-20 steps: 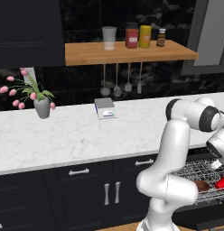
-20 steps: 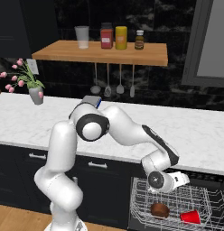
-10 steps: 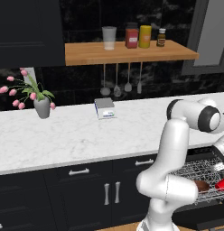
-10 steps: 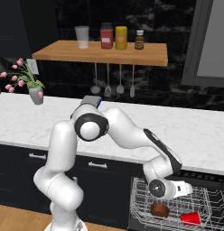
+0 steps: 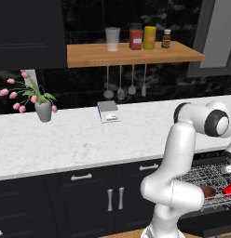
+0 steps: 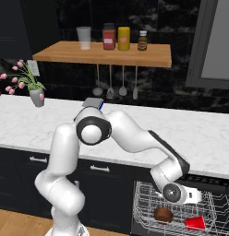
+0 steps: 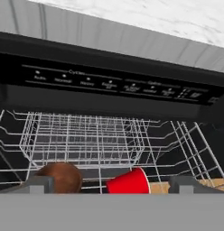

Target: Pick up the cup and bowl from the counter, place them in the dishwasher, and close the dishwasher door.

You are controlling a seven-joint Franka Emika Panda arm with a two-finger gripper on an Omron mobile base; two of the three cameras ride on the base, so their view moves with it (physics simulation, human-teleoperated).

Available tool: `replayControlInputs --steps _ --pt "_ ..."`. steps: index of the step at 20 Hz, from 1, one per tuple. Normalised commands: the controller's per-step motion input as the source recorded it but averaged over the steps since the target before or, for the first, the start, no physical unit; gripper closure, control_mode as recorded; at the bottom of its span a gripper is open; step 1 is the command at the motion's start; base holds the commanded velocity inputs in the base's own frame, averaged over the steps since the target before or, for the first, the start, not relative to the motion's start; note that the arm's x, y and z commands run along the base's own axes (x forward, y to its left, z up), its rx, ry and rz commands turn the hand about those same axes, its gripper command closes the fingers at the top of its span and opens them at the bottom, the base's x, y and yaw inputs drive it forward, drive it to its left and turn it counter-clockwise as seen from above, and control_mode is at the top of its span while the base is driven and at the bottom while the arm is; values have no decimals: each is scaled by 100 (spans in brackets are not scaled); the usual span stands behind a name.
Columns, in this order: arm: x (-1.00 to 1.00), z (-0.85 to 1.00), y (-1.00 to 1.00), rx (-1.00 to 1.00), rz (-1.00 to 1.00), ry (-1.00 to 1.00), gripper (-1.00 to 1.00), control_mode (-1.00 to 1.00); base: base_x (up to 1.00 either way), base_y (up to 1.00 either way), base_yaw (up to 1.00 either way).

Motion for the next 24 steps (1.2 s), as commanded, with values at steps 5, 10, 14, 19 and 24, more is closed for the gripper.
replayControlInputs --steps 5,10,14,19,24 --pt "-24 10 -36 15 0 0 -100 -100 0 0 0" --pt "-39 17 -41 20 5 -5 -100 -100 0 0 0" --pt "-86 3 -23 29 6 -35 -100 -100 0 0 0" --pt "-100 -3 -9 35 9 -57 -100 -100 0 0 0" --pt "-100 0 0 13 14 -49 -100 -100 0 0 0"
